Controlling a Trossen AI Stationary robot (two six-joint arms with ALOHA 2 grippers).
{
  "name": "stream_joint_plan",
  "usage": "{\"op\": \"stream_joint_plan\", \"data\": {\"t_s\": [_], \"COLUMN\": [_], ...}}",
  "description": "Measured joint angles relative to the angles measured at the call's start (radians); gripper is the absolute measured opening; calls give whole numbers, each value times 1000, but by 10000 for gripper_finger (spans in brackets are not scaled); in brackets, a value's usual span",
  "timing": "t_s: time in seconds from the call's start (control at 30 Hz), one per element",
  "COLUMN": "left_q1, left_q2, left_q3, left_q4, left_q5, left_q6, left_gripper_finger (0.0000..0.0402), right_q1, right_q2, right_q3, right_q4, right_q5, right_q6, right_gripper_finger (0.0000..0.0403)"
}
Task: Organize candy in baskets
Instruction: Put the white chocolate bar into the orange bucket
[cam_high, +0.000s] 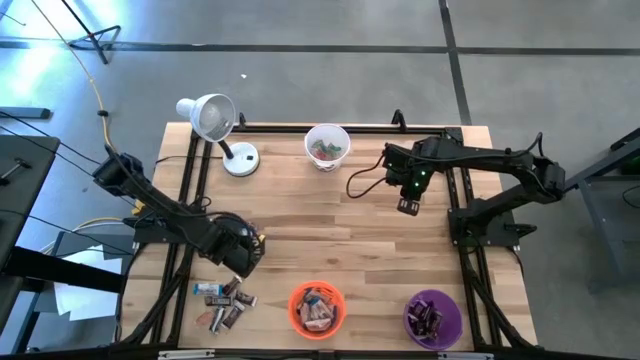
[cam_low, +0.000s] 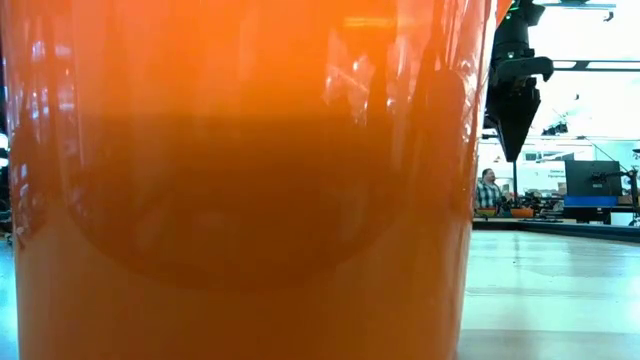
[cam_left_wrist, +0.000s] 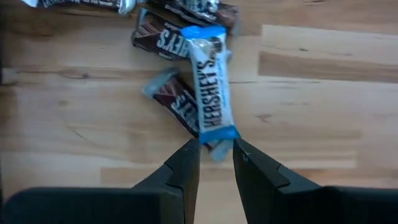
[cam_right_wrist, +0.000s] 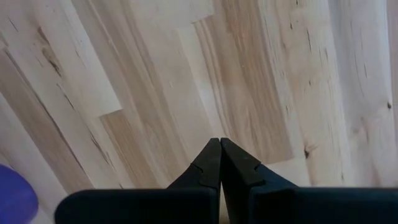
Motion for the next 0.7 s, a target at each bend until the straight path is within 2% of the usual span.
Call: {"op": "stream_joint_plan", "data": {"t_s": [0.17,0.33,0.7], "left_q1": [40,89,153], "left_q2": [0,0,0], "left_q3": [-89,-161,-247], "left_q4": [118,261,271], "left_q5": [0,0,22], "left_q6": [1,70,106], "left_gripper_finger": [85,85,85], "right_q1": [-1,-1,-1], "right_q2": [0,0,0], "right_q3": [0,0,0], "right_q4": [10,32,51], "right_q5": [0,0,-5], "right_q6": [-7,-7,30], "right_gripper_finger": [0,0,0]}}
